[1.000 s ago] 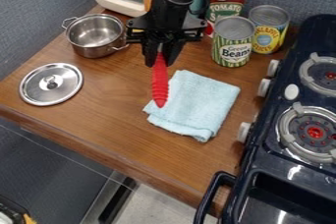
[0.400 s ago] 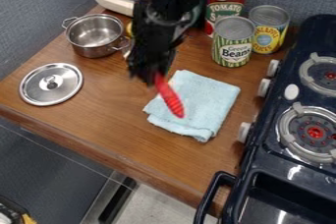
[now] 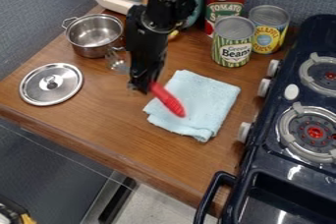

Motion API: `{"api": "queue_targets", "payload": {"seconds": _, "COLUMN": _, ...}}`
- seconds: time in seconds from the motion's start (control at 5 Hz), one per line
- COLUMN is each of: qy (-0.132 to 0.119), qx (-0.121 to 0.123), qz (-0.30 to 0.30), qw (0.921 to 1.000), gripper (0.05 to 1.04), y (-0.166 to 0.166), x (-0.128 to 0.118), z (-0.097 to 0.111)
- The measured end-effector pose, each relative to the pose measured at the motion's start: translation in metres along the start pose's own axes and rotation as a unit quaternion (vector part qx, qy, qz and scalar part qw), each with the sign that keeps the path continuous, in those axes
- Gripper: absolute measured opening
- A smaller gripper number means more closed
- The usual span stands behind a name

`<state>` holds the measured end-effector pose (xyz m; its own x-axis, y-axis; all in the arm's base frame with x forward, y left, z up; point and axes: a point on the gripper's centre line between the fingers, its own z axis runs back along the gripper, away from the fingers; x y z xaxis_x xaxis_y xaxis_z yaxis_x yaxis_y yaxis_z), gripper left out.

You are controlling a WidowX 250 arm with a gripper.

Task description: Rotate the red fork and place it on the blue cloth

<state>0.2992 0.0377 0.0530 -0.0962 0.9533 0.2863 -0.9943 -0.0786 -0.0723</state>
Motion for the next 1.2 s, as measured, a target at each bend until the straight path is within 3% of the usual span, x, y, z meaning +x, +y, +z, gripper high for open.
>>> {"api": "queue_targets", "payload": {"seconds": 0.2, "qy": 0.009, "qx": 0.031, "qz": -0.007, "qw": 0.9994, "gripper": 0.333, "y": 0.007, "x": 0.002, "z": -0.012}}
{"api": "queue_targets", "payload": {"seconds": 0.4, "qy": 0.036, "qx": 0.08, "qz": -0.049, "qw": 0.9949, "gripper": 0.333, "y": 0.016, "x": -0.003, "z": -0.028}}
{"api": "queue_targets", "payload": {"seconds": 0.6, "qy": 0.048, "qx": 0.102, "qz": -0.063, "qw": 0.9916, "gripper": 0.333, "y": 0.019, "x": 0.0, "z": -0.04}}
{"api": "queue_targets", "payload": {"seconds": 1.0, "qy": 0.044, "qx": 0.107, "qz": -0.071, "qw": 0.9907, "gripper": 0.326, "y": 0.015, "x": 0.002, "z": -0.043}}
{"api": "queue_targets", "payload": {"seconds": 1.2, "qy": 0.037, "qx": 0.103, "qz": -0.077, "qw": 0.9911, "gripper": 0.423, "y": 0.012, "x": 0.004, "z": -0.044}}
